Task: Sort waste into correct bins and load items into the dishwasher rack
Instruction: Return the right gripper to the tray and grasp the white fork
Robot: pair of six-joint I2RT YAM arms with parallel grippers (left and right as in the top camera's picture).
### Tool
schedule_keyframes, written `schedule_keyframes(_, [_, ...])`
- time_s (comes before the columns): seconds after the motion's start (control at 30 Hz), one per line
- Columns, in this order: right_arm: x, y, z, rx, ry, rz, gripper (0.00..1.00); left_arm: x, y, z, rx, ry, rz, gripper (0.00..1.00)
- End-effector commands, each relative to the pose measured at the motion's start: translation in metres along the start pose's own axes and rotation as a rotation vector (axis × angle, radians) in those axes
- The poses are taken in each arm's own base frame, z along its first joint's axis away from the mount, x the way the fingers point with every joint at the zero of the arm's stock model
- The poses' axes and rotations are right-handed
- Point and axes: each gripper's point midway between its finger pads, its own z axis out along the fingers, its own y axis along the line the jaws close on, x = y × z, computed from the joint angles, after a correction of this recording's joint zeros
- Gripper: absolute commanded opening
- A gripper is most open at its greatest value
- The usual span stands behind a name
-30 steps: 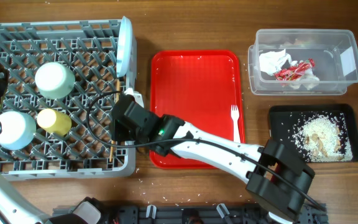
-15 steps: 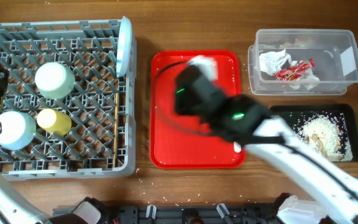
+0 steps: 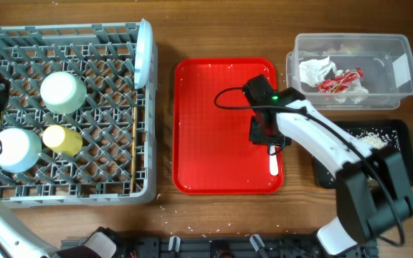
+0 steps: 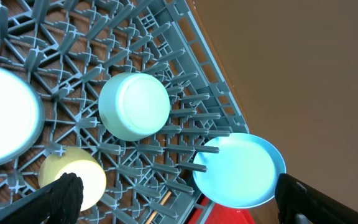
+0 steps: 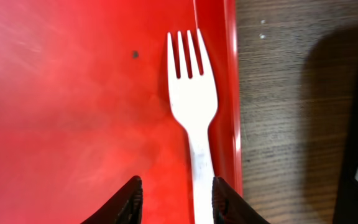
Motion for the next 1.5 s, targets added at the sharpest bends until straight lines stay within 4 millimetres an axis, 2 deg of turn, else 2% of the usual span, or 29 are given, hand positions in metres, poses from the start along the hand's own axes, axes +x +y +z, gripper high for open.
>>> schedule_keyframes(0.0, [0.008,-0.010,0.035,0.104,0.073,-0.047,0.53,-0.001,0.002,0.000,-0.004,-0.003,-0.013,1.00])
schedule_keyframes(0.1, [0.014,-0.012,0.049,0.132,0.115,-0.073,0.54,-0.001,0.002,0.000,-0.004,-0.003,-0.013,1.00])
schedule_keyframes(0.17, [0.018,-0.012,0.053,0.128,0.132,-0.074,0.51,-0.001,0.002,0.000,-0.004,-0.003,-0.013,1.00])
schedule_keyframes(0.2, [0.022,-0.004,0.053,0.082,0.155,-0.096,0.43,-0.001,0.002,0.000,-0.004,-0.003,-0.013,1.00])
schedule_keyframes(0.27, [0.027,0.014,0.053,-0.024,0.190,-0.134,0.35,-0.001,0.002,0.000,-0.004,-0.003,-0.013,1.00])
schedule_keyframes(0.37, [0.029,0.030,0.052,-0.113,0.204,-0.140,0.32,-0.001,0.002,0.000,-0.005,-0.003,-0.013,1.00])
schedule_keyframes(0.43, [0.030,0.038,0.051,-0.156,0.213,-0.154,0.25,-0.001,0.002,0.000,-0.004,-0.003,-0.013,1.00])
schedule_keyframes(0.5, [0.032,0.047,0.048,-0.214,0.227,-0.170,0.22,-0.001,0.002,0.000,-0.004,-0.003,-0.013,1.00])
schedule_keyframes(0.53, [0.032,0.054,0.047,-0.250,0.228,-0.184,0.23,-0.001,0.002,0.000,-0.005,-0.003,-0.013,1.00])
schedule_keyframes(0.63, [0.028,0.048,0.049,-0.213,0.203,-0.201,0.23,-0.001,0.002,0.000,-0.004,-0.003,-0.013,1.00])
schedule_keyframes(0.67, [0.028,0.047,0.050,-0.212,0.201,-0.208,0.17,-0.001,0.002,0.000,-0.004,-0.003,-0.013,1.00])
schedule_keyframes(0.7, [0.027,0.049,0.049,-0.219,0.202,-0.192,0.04,-0.001,0.002,0.000,-0.004,-0.003,-0.013,1.00])
schedule_keyframes(0.83, [0.020,0.053,0.041,-0.224,0.197,-0.146,0.04,-0.001,0.002,0.000,-0.004,-0.003,-0.013,1.00])
schedule_keyframes(1.0, [0.003,0.074,0.012,-0.315,0.177,-0.149,0.04,-0.001,0.002,0.000,-0.004,-0.003,-0.013,1.00])
schedule_keyframes(1.07, [-0.002,0.076,0.003,-0.331,0.150,-0.147,0.04,-0.001,0.002,0.000,-0.004,-0.003,-0.013,1.00])
schedule_keyframes(1.33, [0.002,0.082,-0.002,-0.368,0.167,-0.150,0.04,-0.001,0.002,0.000,-0.004,-0.003,-0.013,1.00])
schedule_keyframes(1.43, [0.002,0.077,0.000,-0.340,0.162,-0.152,0.05,-0.001,0.002,0.000,-0.004,-0.003,-0.013,1.00])
schedule_keyframes(1.47, [0.006,0.072,0.001,-0.317,0.179,-0.150,0.18,-0.001,0.002,0.000,-0.004,-0.003,-0.013,1.00])
